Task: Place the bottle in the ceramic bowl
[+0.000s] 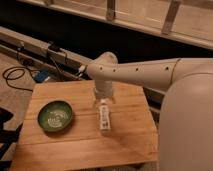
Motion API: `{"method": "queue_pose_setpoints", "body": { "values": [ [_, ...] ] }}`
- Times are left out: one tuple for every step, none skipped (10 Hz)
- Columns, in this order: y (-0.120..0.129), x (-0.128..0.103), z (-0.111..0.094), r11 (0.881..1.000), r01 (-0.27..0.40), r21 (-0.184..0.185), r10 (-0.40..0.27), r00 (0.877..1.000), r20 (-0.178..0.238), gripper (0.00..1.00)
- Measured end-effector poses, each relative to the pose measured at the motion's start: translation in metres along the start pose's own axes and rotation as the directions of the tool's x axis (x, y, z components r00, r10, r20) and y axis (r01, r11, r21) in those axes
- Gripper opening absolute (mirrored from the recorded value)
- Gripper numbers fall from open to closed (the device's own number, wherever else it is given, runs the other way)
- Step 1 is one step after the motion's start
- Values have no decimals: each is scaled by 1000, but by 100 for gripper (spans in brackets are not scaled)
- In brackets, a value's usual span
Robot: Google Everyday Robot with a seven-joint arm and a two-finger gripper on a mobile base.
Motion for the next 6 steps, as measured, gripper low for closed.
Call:
{"method": "queue_pose_setpoints", "body": {
  "values": [
    [-1,-2,15,1000,17,9,-17,1000,-19,65],
    [1,-4,29,999,32,10,-32,999,-38,65],
    [2,-6,40,999,37,9,-37,998,-54,65],
    [-1,-7,51,999,32,11,-32,997,-69,65],
    [-7,-7,65,1000,19,7,-19,996,-90,65],
    [-12,-6,79,1000,3,1,-3,994,-113,65]
  ]
}}
